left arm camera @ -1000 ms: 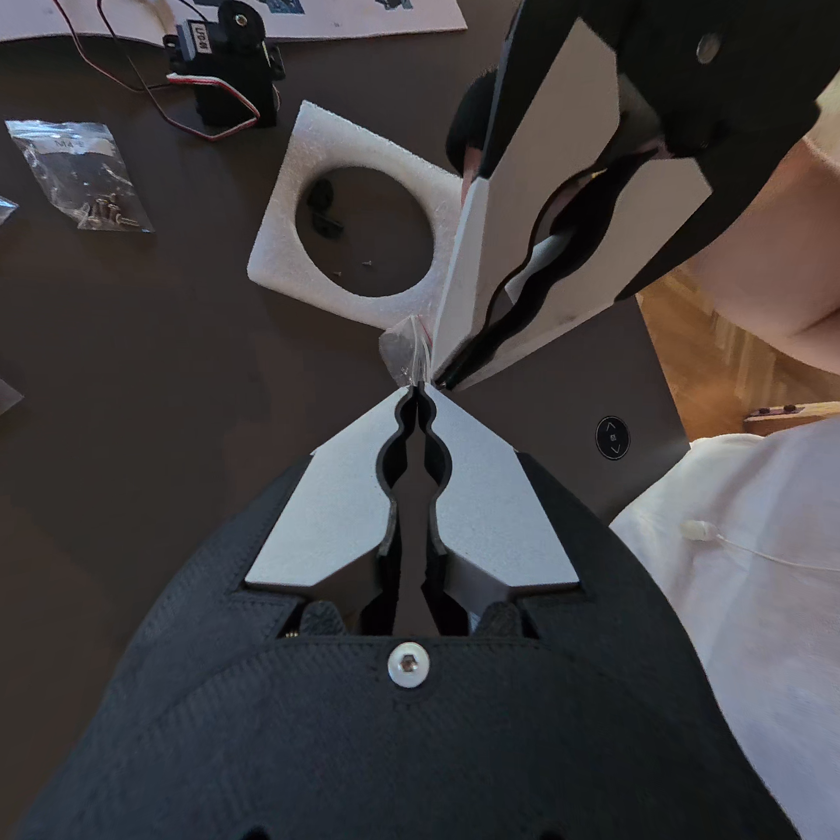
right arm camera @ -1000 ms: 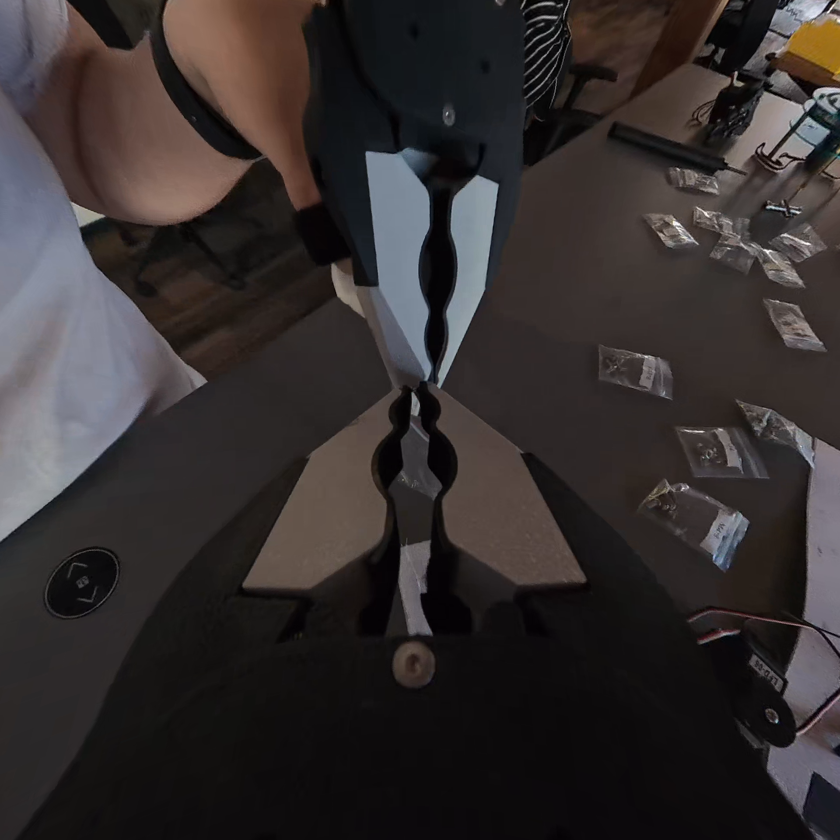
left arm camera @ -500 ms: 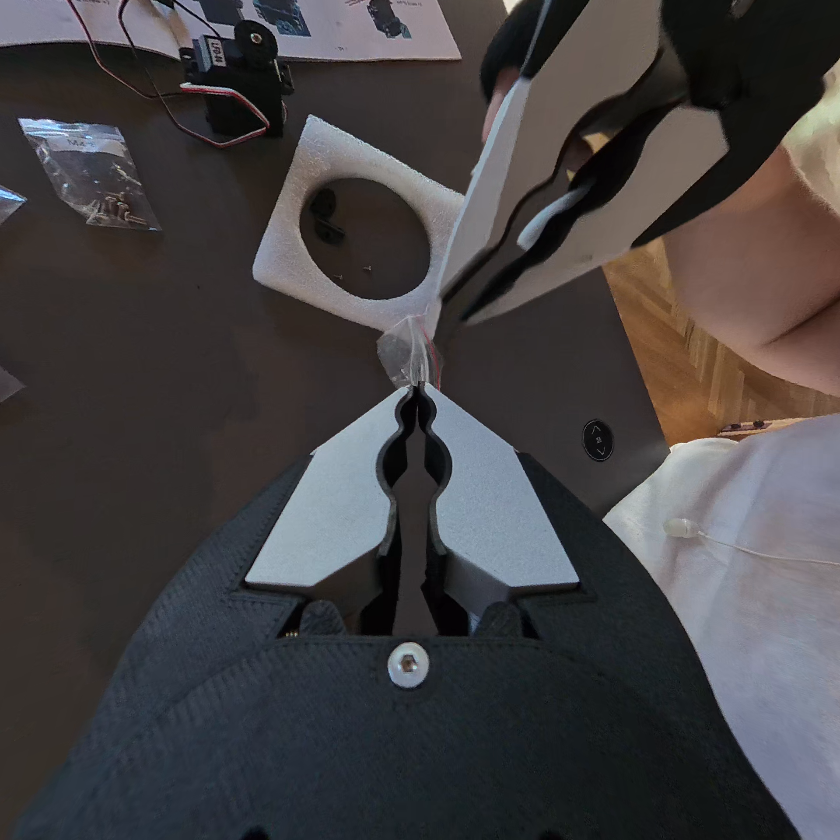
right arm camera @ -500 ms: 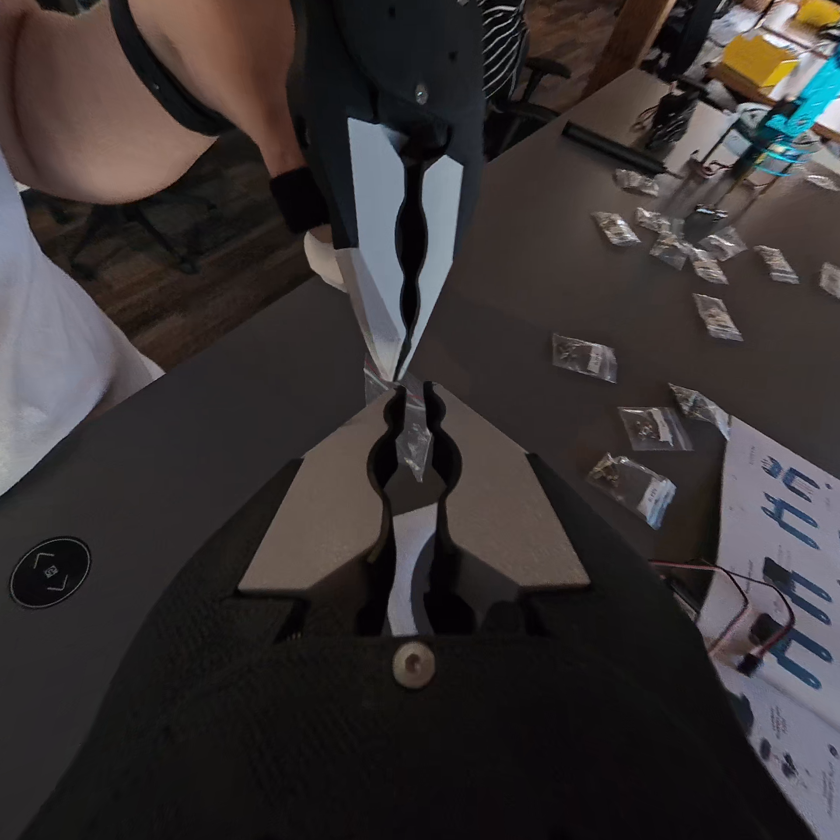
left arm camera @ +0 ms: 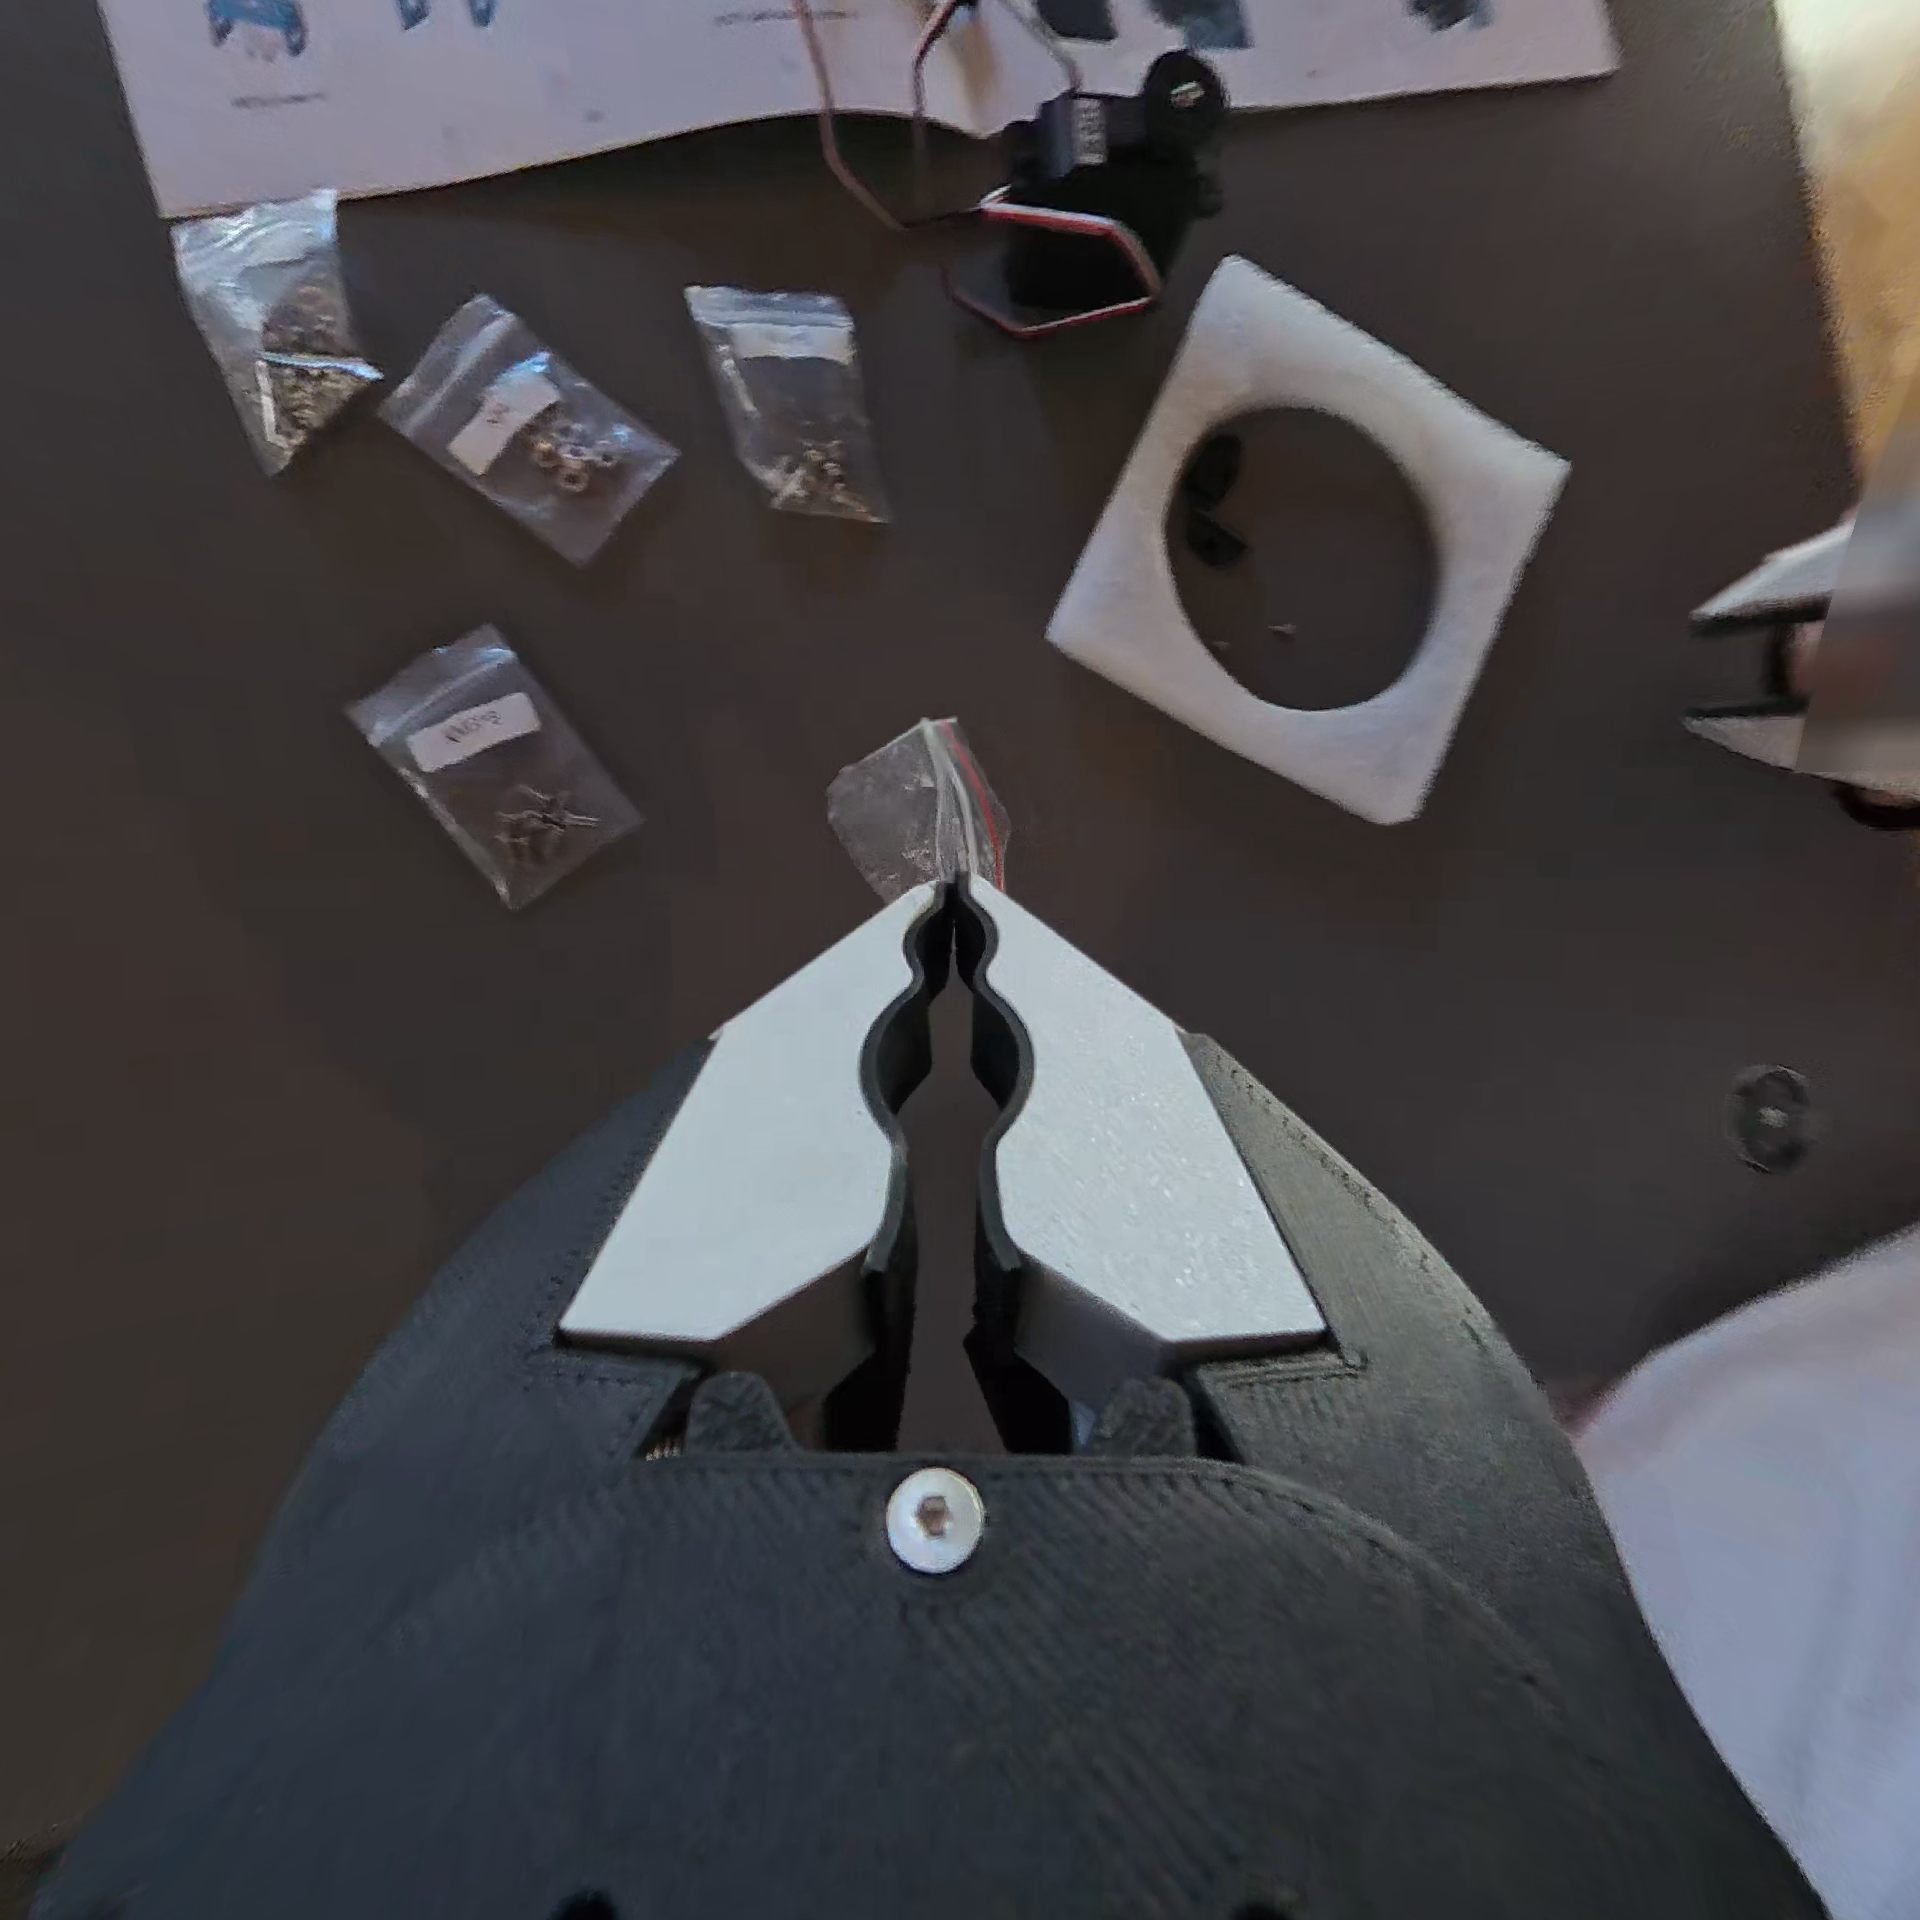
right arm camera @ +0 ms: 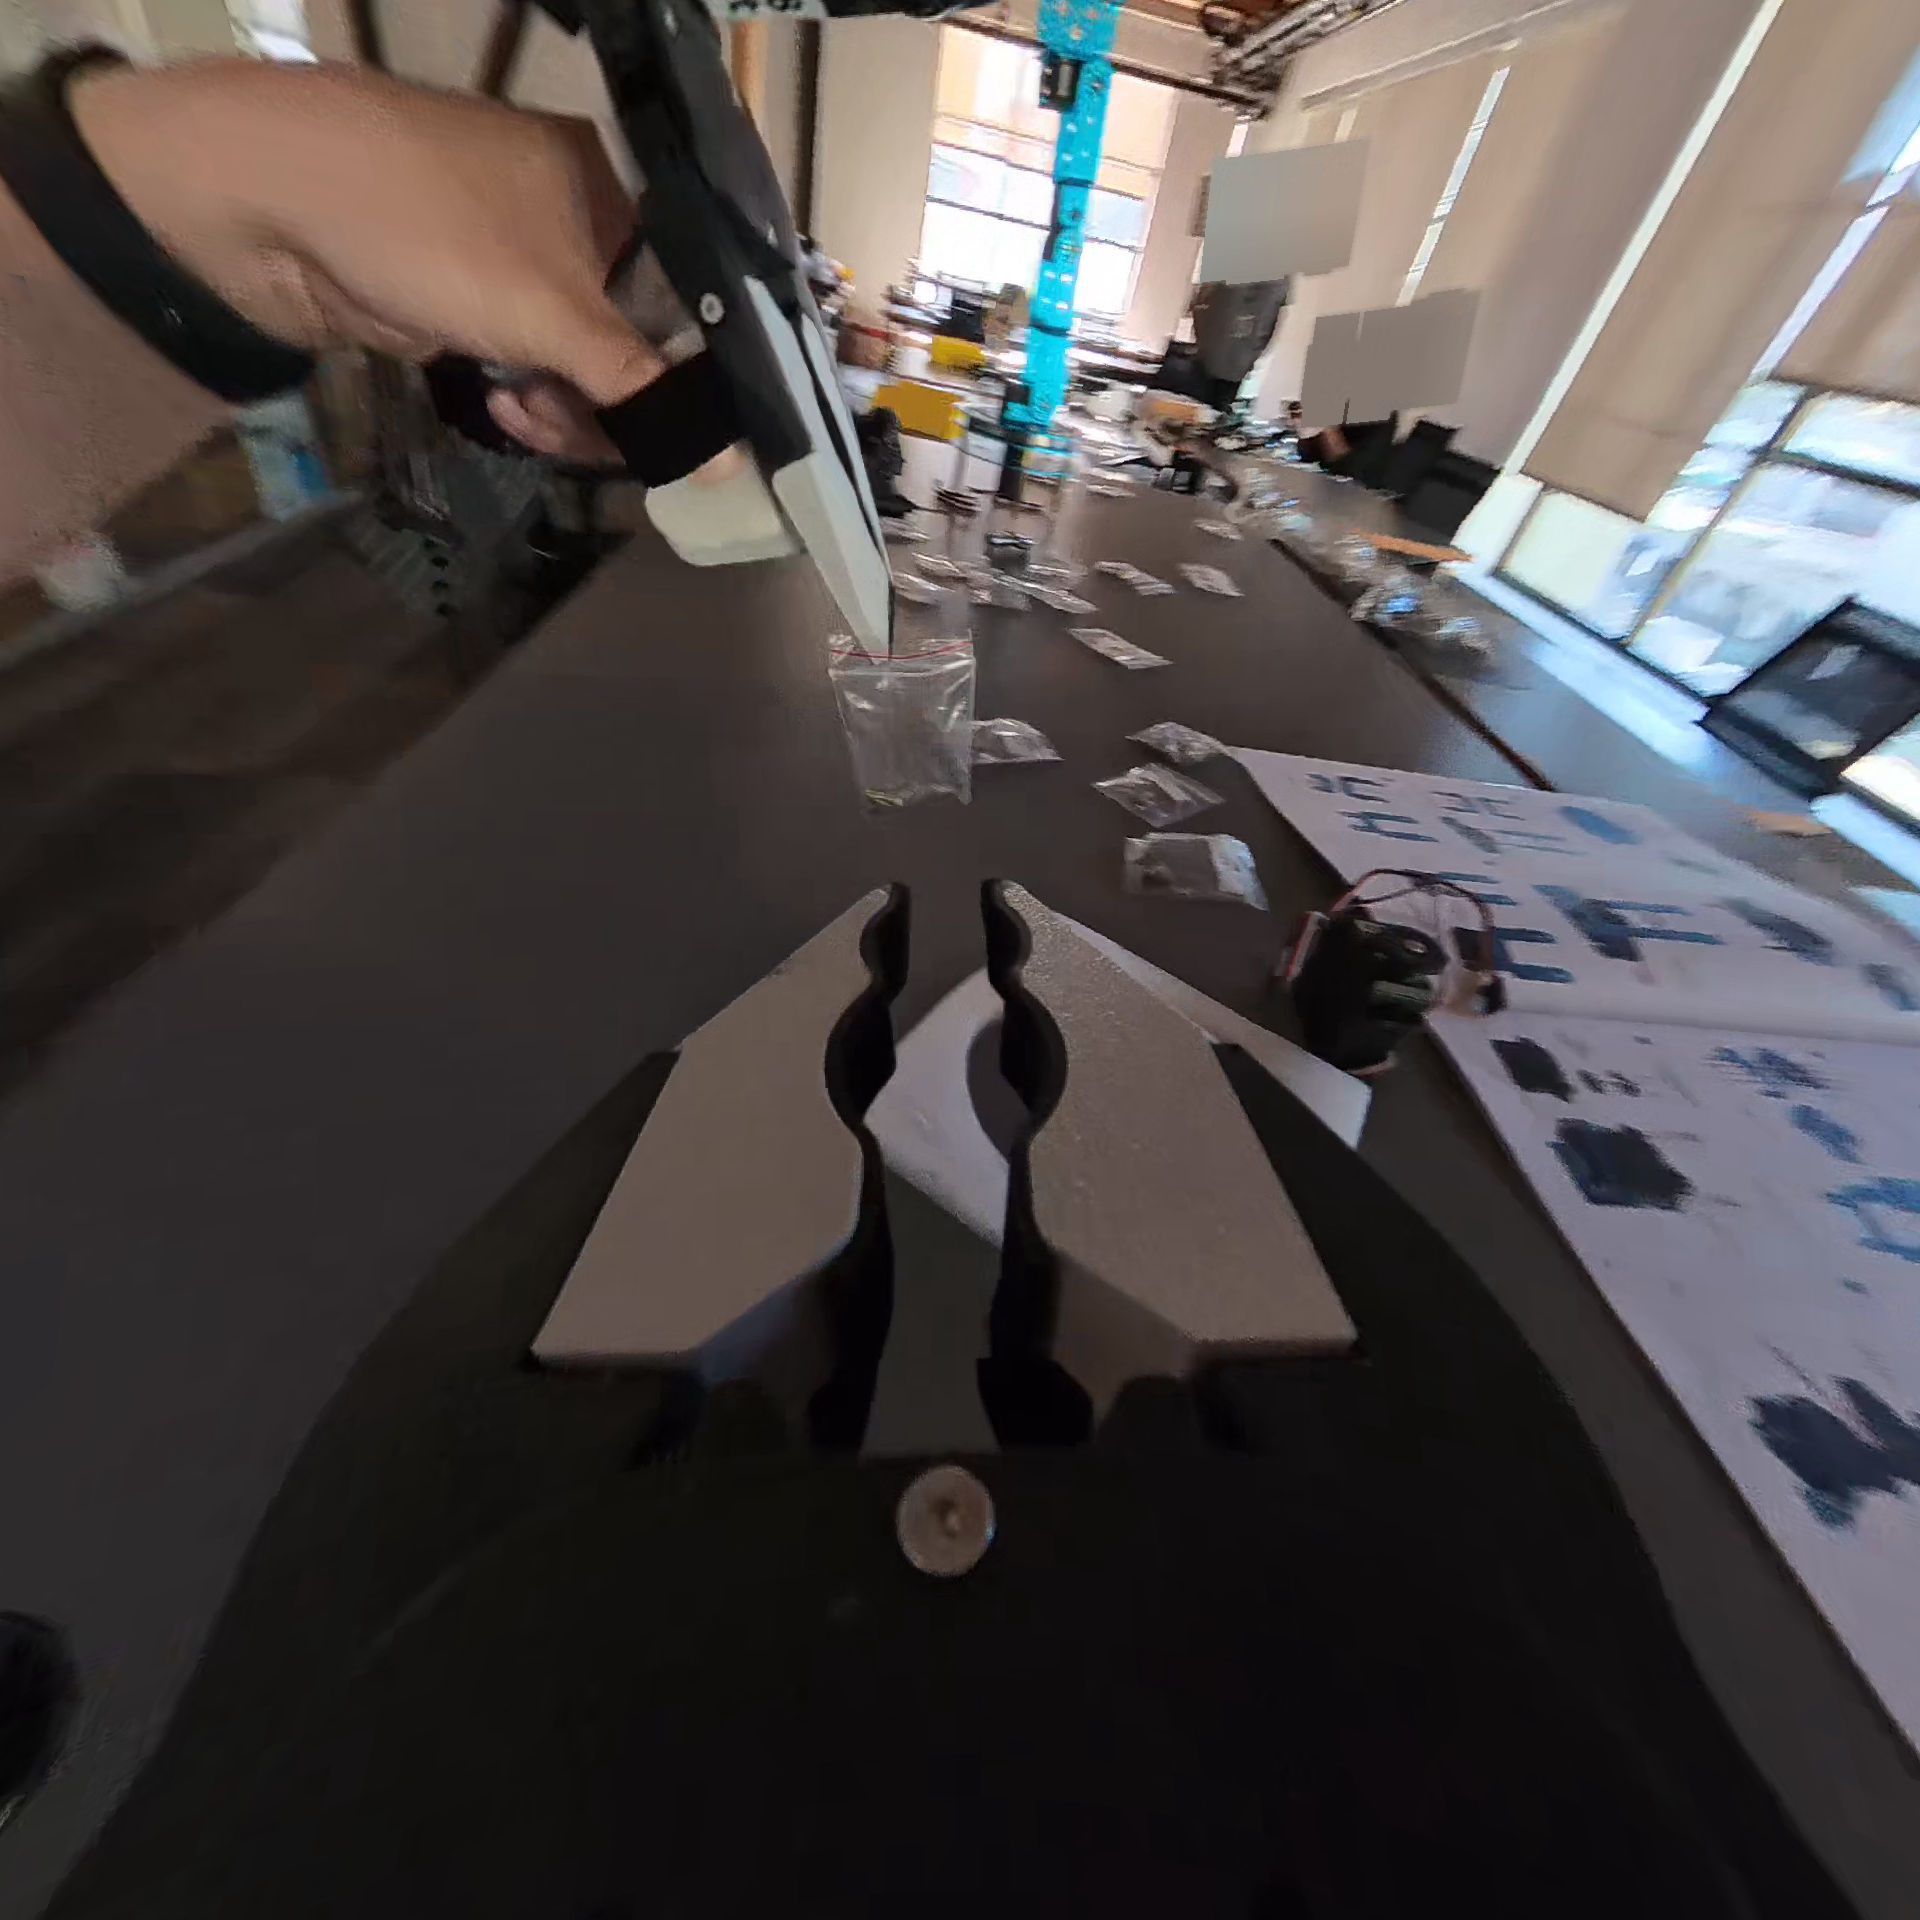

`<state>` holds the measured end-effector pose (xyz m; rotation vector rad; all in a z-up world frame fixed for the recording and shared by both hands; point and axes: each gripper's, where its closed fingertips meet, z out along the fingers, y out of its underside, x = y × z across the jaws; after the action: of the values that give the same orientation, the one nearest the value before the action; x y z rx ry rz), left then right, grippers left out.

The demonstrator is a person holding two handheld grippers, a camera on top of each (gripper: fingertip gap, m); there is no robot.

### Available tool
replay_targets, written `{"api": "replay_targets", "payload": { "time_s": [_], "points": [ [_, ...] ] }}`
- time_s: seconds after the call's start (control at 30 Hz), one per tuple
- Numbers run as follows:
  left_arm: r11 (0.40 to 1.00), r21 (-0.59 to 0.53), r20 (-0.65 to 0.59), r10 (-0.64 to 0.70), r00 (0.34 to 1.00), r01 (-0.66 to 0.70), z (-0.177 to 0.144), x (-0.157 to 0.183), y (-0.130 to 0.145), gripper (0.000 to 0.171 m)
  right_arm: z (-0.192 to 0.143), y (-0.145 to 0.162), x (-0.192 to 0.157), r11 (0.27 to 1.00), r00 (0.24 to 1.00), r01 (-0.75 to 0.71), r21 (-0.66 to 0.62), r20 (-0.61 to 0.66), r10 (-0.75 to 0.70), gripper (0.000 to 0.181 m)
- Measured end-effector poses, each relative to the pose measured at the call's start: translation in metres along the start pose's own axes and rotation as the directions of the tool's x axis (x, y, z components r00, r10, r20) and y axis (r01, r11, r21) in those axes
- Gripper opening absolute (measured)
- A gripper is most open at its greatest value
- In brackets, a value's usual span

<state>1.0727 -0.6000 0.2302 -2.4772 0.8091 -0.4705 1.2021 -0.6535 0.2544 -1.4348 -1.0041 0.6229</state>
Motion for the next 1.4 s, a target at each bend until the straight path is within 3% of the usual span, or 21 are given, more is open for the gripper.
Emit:
{"api": "replay_targets", "payload": {
  "time_s": [0.13,0.27,0.37,0.47,0.57,0.63,0.73,0.83,1.07,1.23,1.4],
  "points": [
    [0.994,-0.096,0.054,0.06,0.997,-0.055,0.025,-0.002,0.007,0.0,0.001,0.019,0.001,0.993,0.992,0.082,-0.081,-0.085,-0.089,0.012],
    [0.977,-0.176,0.09,0.141,0.986,-0.124,0.041,0.003,0.024,0.0,-0.001,0.022,0.008,0.995,0.992,0.036,-0.098,-0.115,-0.047,0.013],
    [0.98,-0.171,0.055,0.118,0.992,-0.107,0.048,0.014,0.031,0.0,-0.004,0.02,0.017,0.998,0.987,-0.005,-0.069,-0.159,-0.006,0.013],
    [0.99,-0.129,-0.006,0.062,0.998,-0.062,0.049,0.025,0.032,0.004,-0.005,0.02,0.025,0.997,0.982,-0.045,-0.063,-0.184,0.032,0.013],
    [0.997,-0.074,-0.049,0.019,0.999,-0.022,0.047,0.033,0.029,0.029,-0.008,0.018,0.029,0.996,0.979,-0.082,-0.034,-0.188,0.074,0.014],
    [1.0,0.001,-0.069,0.016,0.997,-0.016,0.043,0.037,0.022,0.036,-0.012,0.015,0.032,0.995,0.976,-0.103,-0.001,-0.194,0.101,0.014],
    [0.988,0.148,-0.029,0.036,0.999,-0.031,0.028,0.034,0.01,0.054,-0.017,0.013,0.039,0.988,0.966,-0.151,0.044,-0.205,0.157,0.016],
    [0.96,0.274,0.087,0.033,0.996,-0.056,0.018,0.012,0.009,0.076,-0.023,0.012,0.048,0.974,0.947,-0.212,0.086,-0.229,0.226,0.02],
    [0.844,0.536,0.121,-0.057,0.991,-0.017,-0.006,-0.017,0.021,0.063,-0.03,0.03,0.078,0.936,0.861,-0.347,0.068,-0.372,0.346,0.037],
    [0.853,0.521,0.246,-0.119,0.962,-0.028,-0.005,-0.053,0.039,0.059,-0.043,0.035,0.095,0.905,0.794,-0.409,0.117,-0.443,0.417,0.034],
    [0.853,0.522,0.27,-0.174,0.947,0.008,-0.006,-0.074,0.042,0.046,-0.052,0.047,0.111,0.82,0.693,-0.543,0.181,-0.455,0.559,0.02]
  ]
}}
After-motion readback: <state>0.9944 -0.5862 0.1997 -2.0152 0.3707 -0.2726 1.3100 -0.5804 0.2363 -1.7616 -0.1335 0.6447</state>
